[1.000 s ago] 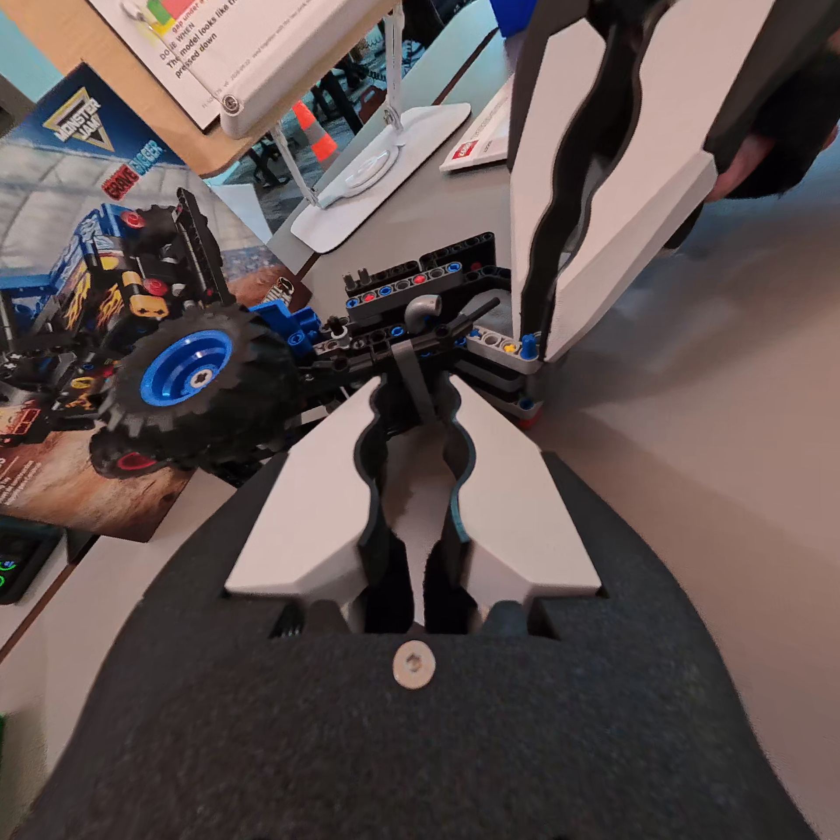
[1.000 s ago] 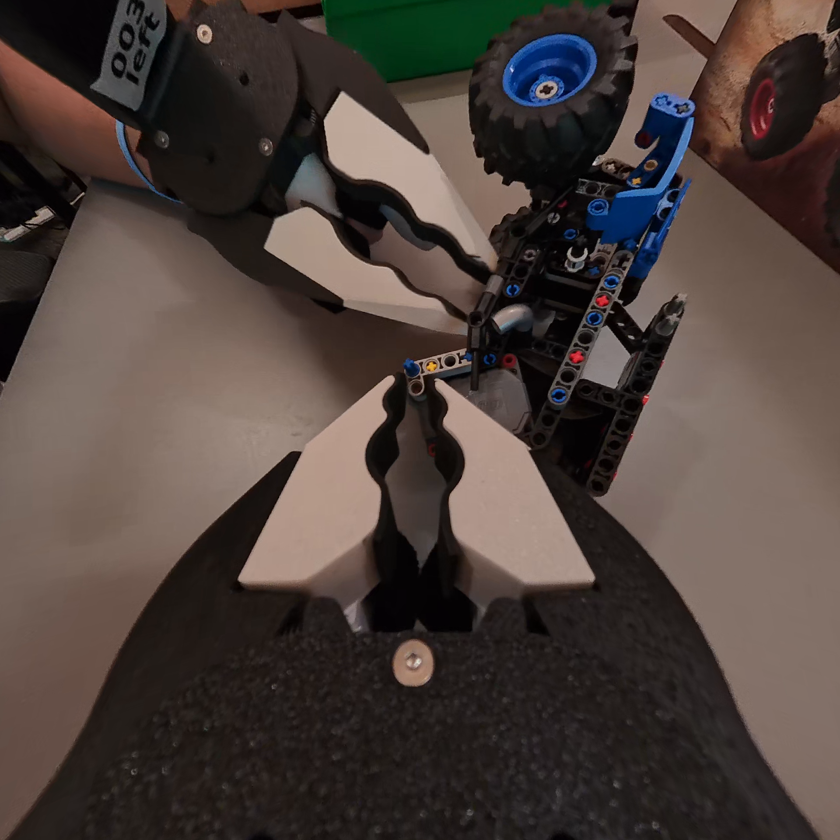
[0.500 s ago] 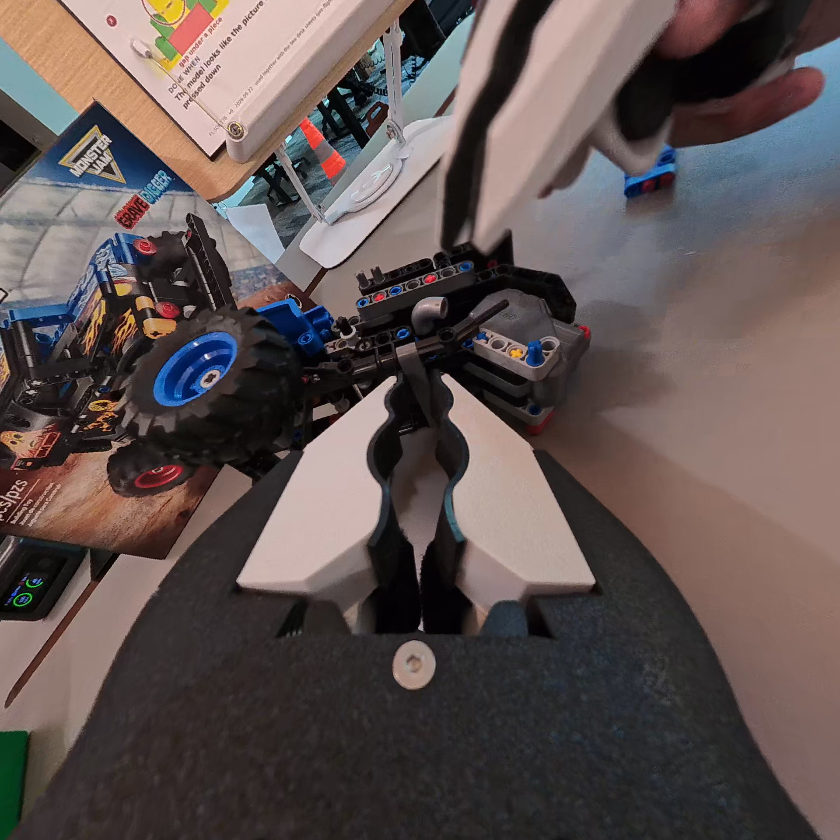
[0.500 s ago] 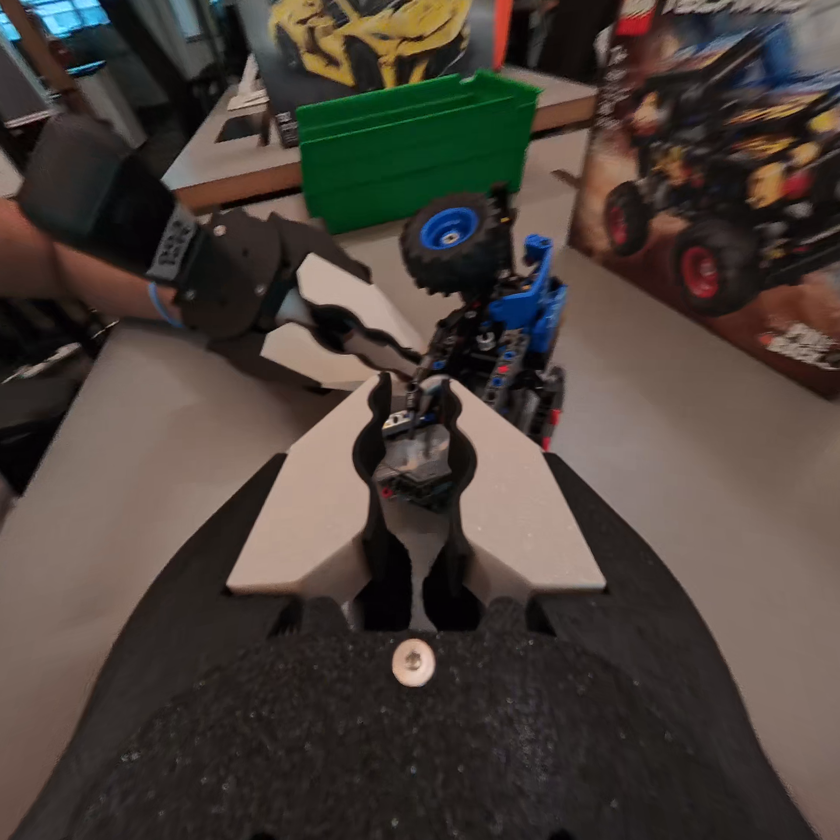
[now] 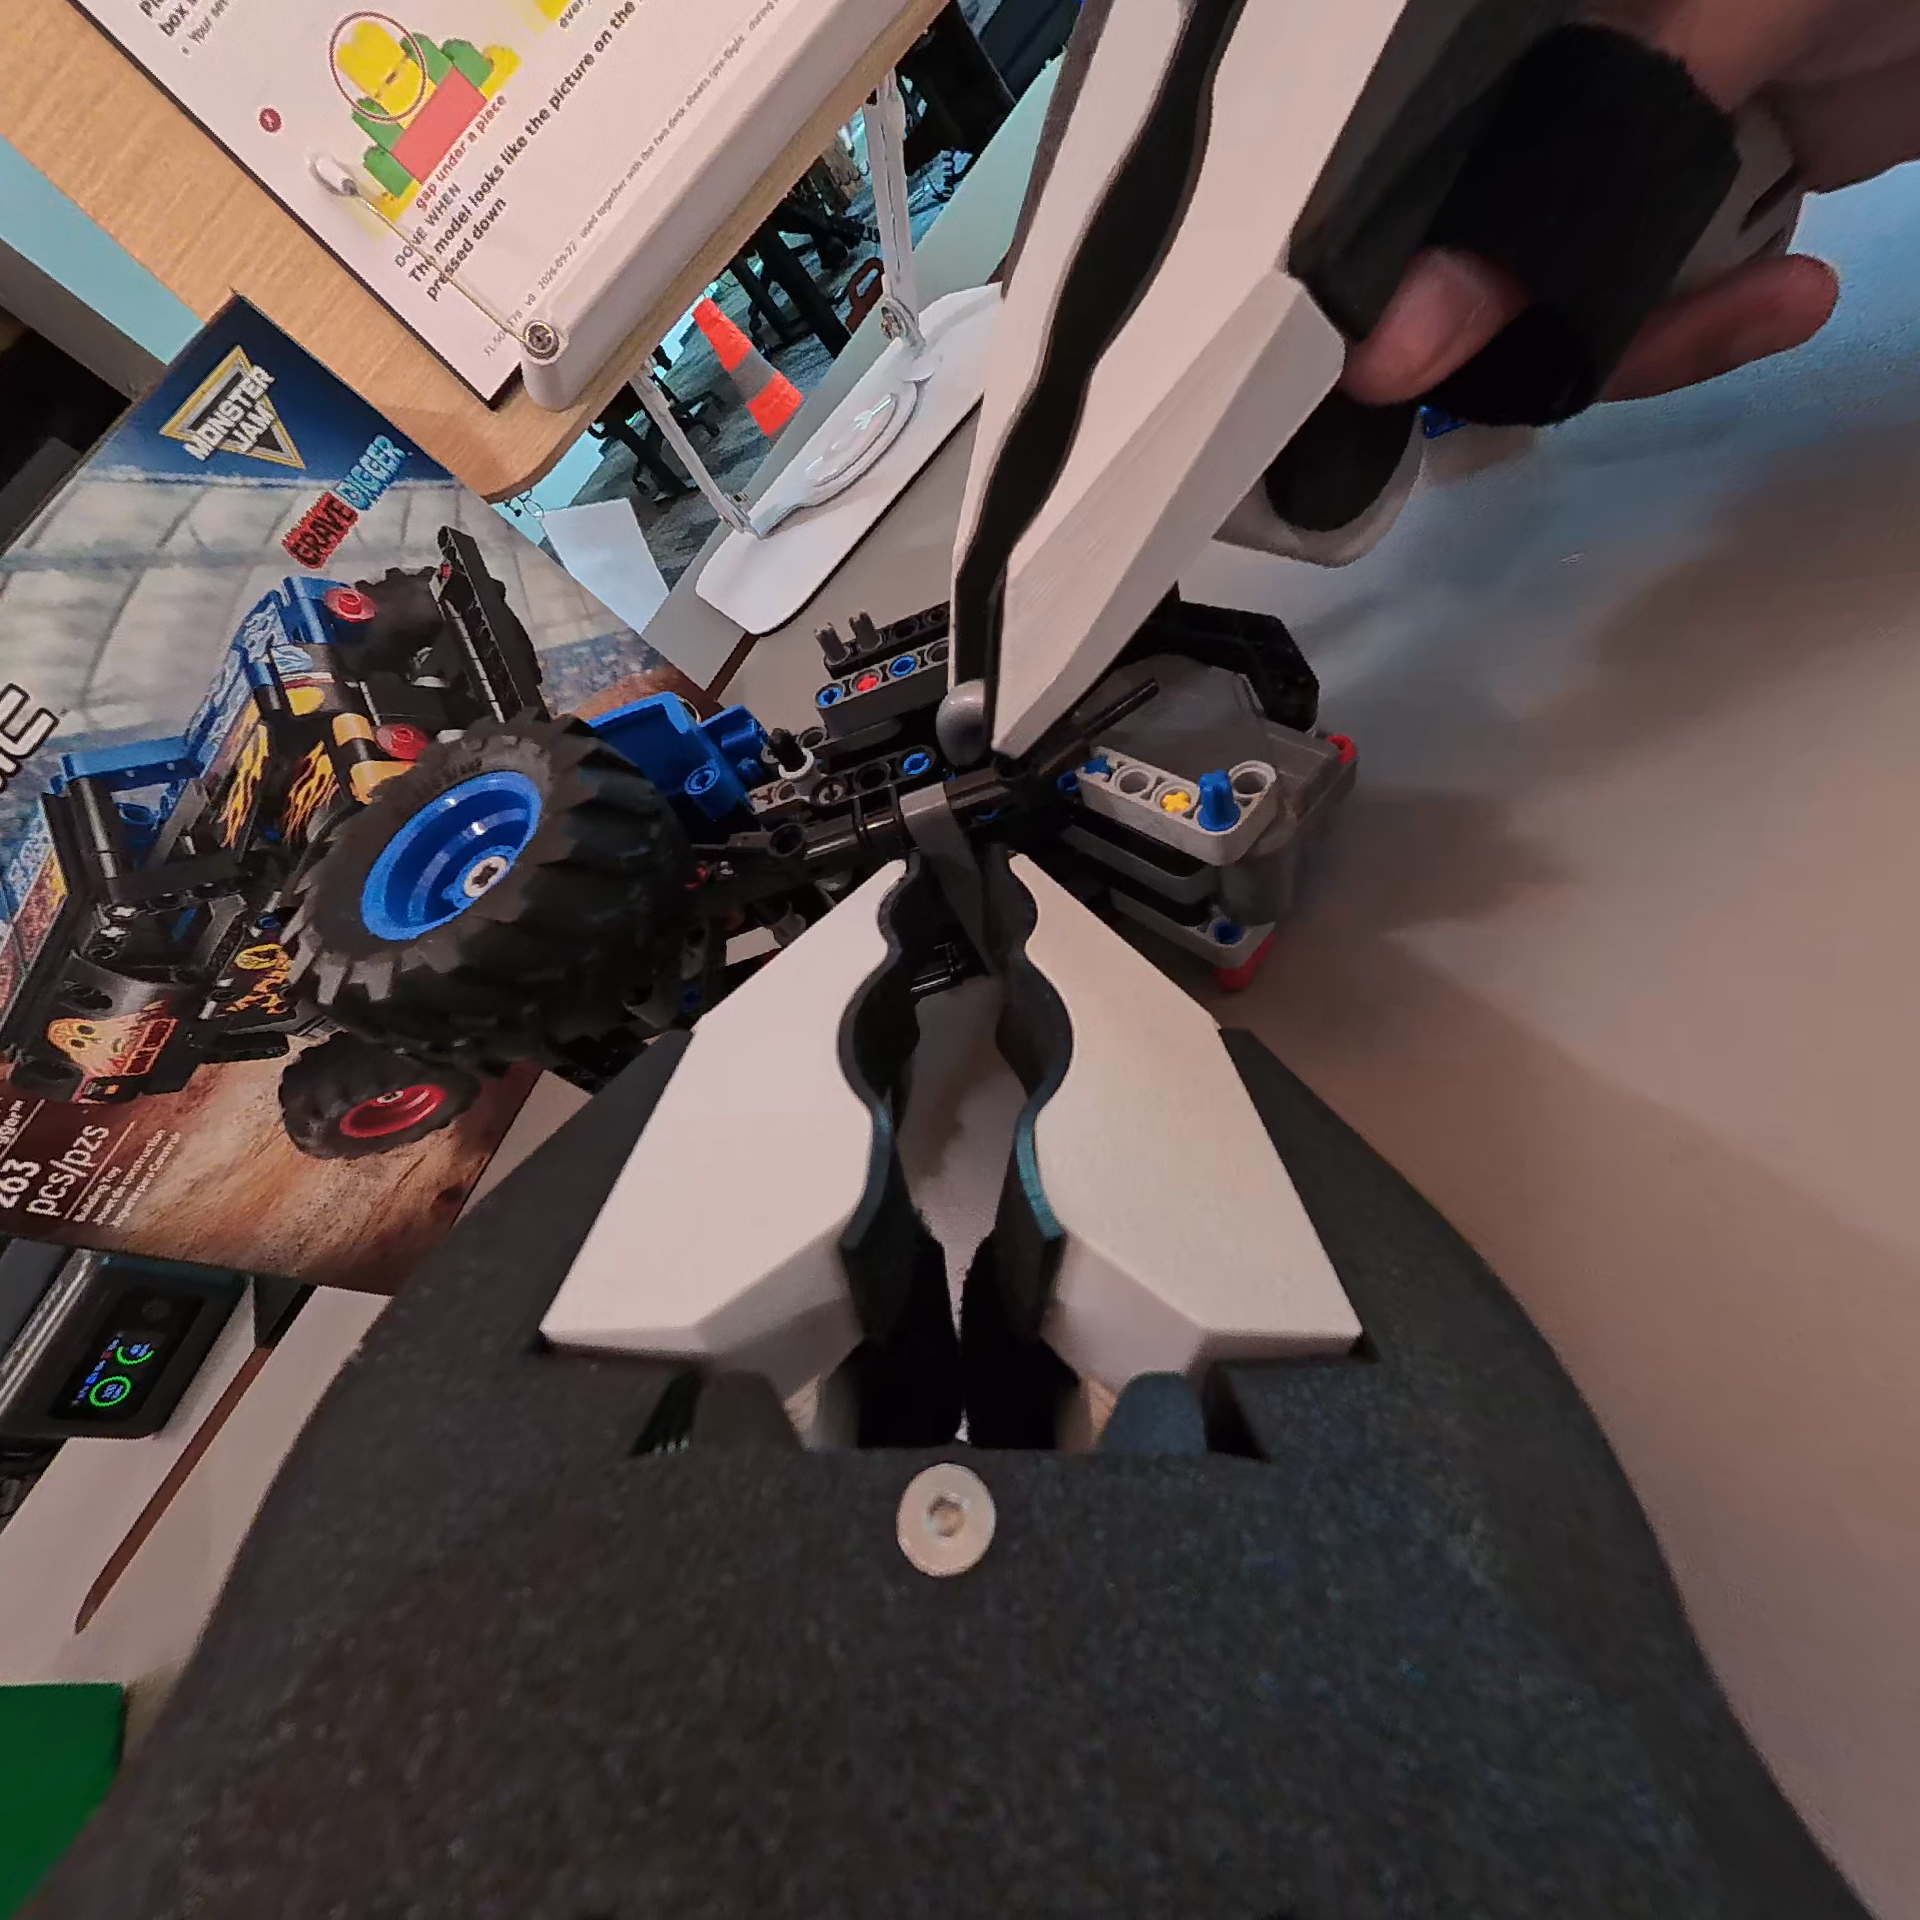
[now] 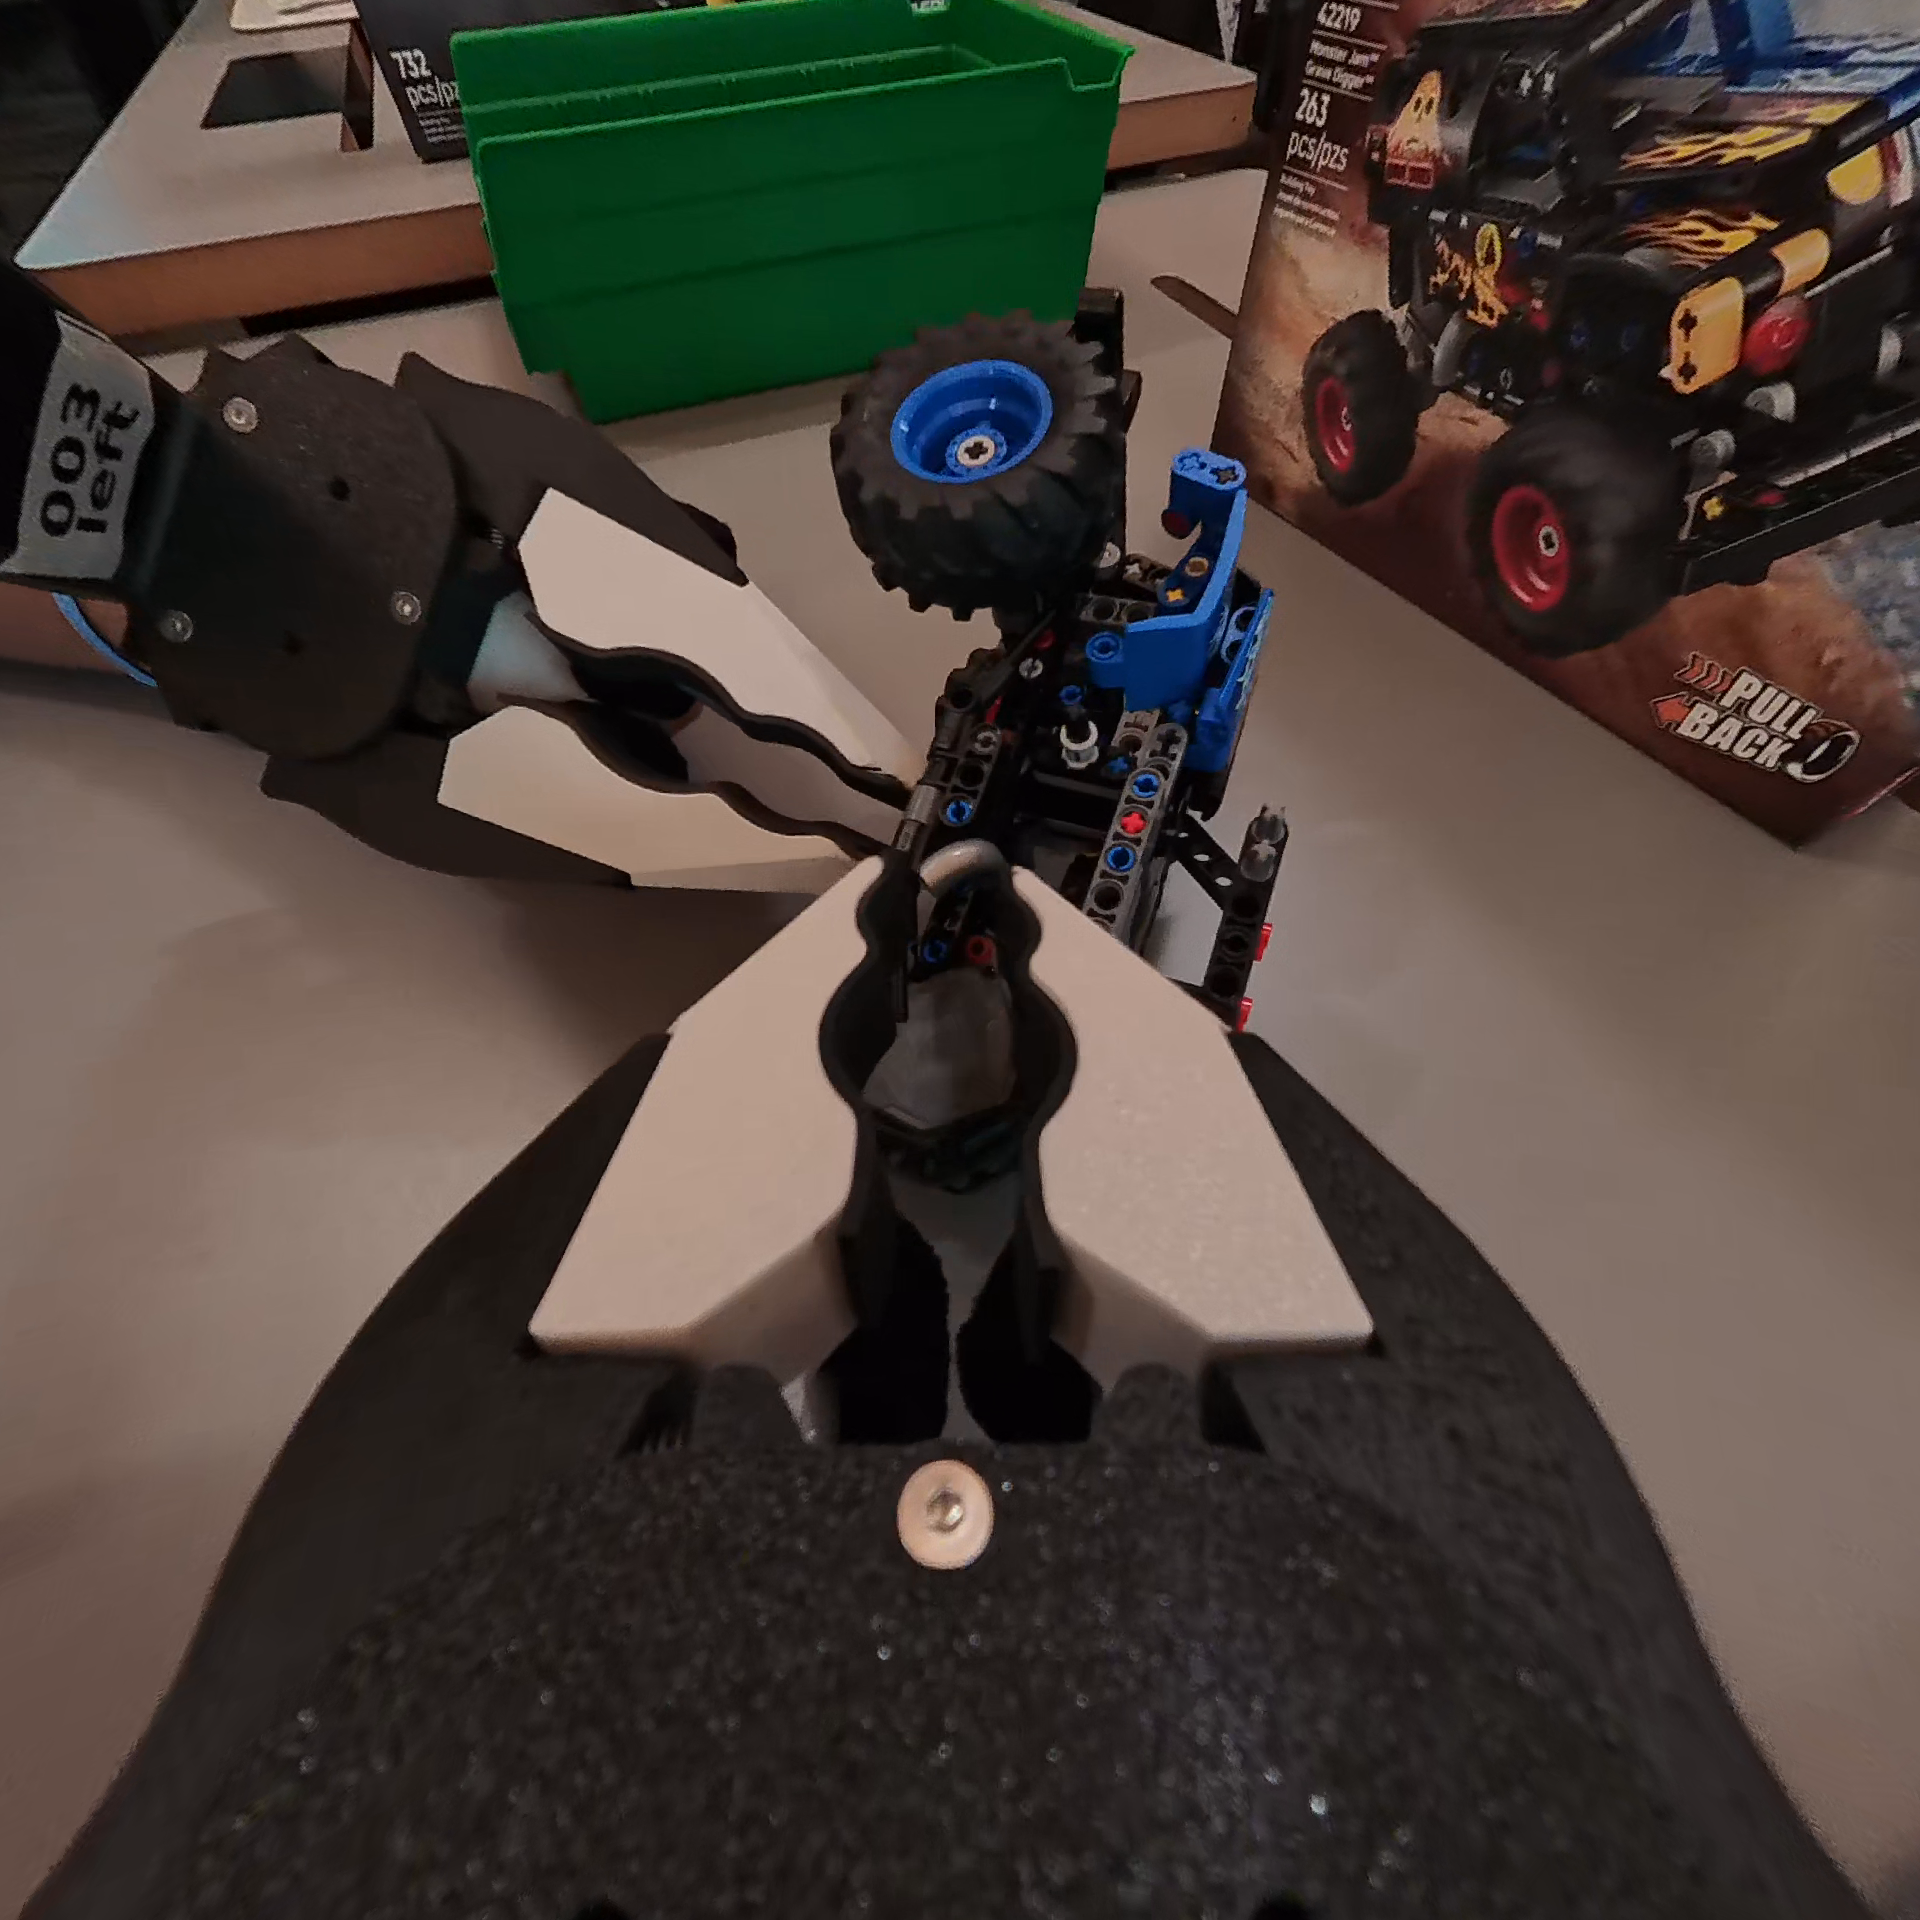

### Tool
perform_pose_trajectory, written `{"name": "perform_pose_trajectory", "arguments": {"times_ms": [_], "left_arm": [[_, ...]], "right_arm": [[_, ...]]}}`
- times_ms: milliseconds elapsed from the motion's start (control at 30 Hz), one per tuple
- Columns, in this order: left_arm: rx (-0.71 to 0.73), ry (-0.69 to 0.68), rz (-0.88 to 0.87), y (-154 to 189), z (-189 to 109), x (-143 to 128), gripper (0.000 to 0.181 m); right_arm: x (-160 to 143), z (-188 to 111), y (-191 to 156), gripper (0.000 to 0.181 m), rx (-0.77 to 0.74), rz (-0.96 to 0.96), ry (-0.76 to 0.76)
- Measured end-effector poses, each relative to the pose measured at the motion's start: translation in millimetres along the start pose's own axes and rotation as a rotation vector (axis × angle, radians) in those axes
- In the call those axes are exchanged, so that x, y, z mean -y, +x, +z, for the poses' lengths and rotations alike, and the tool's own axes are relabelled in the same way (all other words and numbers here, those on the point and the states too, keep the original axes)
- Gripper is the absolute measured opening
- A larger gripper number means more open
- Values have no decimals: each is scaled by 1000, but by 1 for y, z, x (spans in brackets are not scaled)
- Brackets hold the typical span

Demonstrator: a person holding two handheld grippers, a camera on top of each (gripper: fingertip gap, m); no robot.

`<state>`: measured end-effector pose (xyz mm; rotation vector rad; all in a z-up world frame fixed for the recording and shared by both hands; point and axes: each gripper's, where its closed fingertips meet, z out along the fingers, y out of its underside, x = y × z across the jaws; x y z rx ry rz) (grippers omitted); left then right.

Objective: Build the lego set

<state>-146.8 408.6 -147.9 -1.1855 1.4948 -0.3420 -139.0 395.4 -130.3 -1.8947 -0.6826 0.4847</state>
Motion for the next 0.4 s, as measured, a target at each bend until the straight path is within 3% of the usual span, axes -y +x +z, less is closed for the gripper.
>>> {"name": "perform_pose_trajectory", "arguments": {"times_ms": [267,400], "left_arm": [[-7,-3,-10,0,0,0,8],[13,-15,-11,-4,3,-2,8]], "right_arm": [[-1,0,1,14,-39,3,-56],[0,3,5,10,-134,161,-139]]}}
